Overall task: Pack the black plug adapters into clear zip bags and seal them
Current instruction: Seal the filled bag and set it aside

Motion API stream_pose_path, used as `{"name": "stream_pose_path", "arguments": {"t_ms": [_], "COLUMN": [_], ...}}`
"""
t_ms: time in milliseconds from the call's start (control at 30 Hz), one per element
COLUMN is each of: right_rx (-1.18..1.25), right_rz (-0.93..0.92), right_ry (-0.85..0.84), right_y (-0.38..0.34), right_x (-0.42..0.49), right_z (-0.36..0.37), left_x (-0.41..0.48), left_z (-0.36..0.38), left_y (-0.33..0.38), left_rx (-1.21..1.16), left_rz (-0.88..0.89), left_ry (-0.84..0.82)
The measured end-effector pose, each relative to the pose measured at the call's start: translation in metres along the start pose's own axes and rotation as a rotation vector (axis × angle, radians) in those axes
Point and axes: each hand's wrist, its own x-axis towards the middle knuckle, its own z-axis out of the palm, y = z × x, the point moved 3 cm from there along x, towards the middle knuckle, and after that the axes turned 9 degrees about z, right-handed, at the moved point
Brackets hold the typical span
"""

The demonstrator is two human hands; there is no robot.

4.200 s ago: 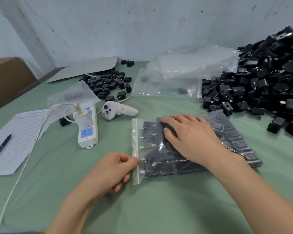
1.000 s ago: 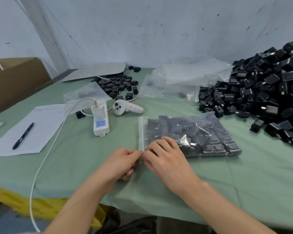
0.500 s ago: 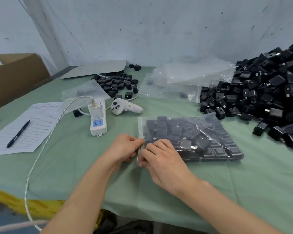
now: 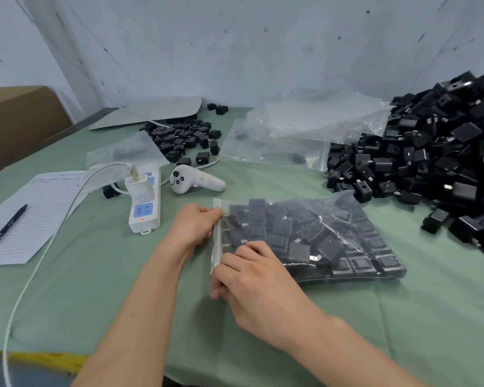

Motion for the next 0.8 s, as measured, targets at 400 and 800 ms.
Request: {"name": "stream_pose_path", "arguments": {"t_ms": [400,800], "right_rx": [-0.052,0.111], "right_rz": [-0.023,0.347], "right_ry": [-0.036,0.000], "right_y": [0.002,0.037], "right_x": [0.003,0.047], "right_z": [0.002,-0.035], "left_x": [0.028,-0.005], "left_z": [0.011,0.006], "left_y": [0.005,-0.001], "left_rx": [-0.156,-0.068], "left_rz": [-0.066,0.070], "left_ry": [0.131,-0.017]}}
